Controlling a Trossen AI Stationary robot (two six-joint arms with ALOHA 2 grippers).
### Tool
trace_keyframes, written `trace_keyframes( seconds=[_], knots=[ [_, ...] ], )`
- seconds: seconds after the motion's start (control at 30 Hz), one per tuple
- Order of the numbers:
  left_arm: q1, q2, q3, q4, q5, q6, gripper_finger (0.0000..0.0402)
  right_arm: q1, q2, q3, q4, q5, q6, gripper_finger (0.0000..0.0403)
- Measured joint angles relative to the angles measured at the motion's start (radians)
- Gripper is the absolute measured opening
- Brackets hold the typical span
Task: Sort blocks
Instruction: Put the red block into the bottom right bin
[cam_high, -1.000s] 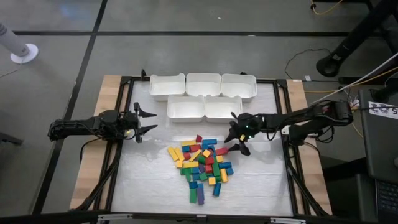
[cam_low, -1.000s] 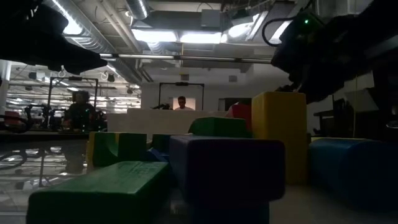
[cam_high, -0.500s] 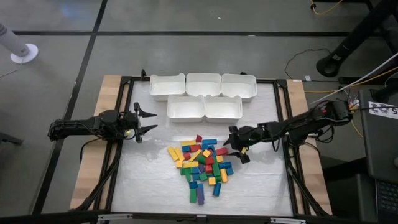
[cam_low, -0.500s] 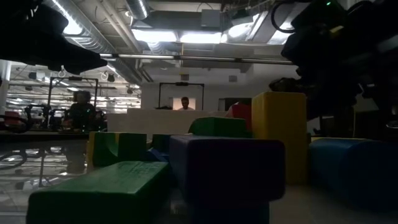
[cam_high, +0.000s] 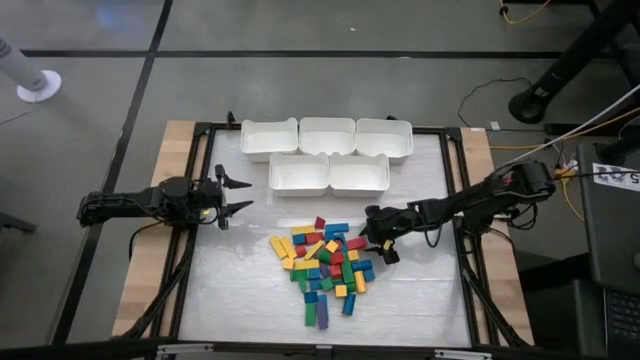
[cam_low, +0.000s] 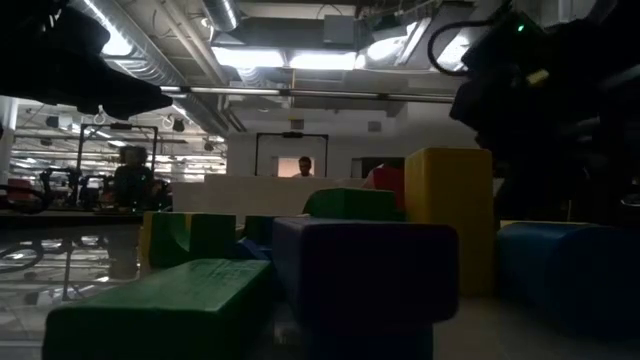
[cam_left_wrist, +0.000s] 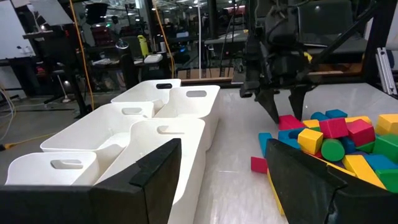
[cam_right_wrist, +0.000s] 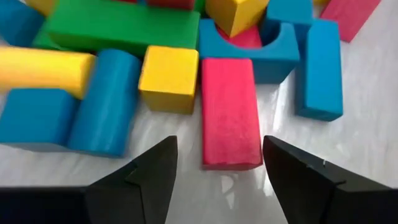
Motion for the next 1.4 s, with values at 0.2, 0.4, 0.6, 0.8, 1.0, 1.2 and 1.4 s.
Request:
trace_keyframes(
  seconds=[0.2,0.4,0.6,0.8,1.0,1.2,1.4],
  knots=[
    [0.0,0.0,0.0,0.0,0.0,-0.034,0.0224,0.0,0.051,0.0,0.047,0.015,0.0,0.0237],
    [0.0,0.0,0.0,0.0,0.0,-0.046,0.0224,0.0,0.053,0.0,0.042,0.015,0.0,0.0187],
    [0.0,0.0,0.0,0.002,-0.001,-0.046,0.0224,0.0,0.053,0.0,0.045,0.015,0.0,0.0131],
    [0.0,0.0,0.0,0.002,-0.002,-0.045,0.0224,0.0,0.051,0.0,0.044,0.015,0.0,0.0131],
    [0.0,0.0,0.0,0.003,-0.003,-0.044,0.0224,0.0,0.02,0.036,-0.027,0.015,-0.002,0.0147],
    [0.0,-0.001,0.0,0.003,-0.004,-0.044,0.0224,0.0,-0.001,0.193,-0.325,0.103,-0.024,0.0136],
    [0.0,-0.001,0.0,0.003,-0.004,-0.071,0.0224,0.0,-0.001,0.39,-0.673,0.284,-0.144,0.0144]
  ],
)
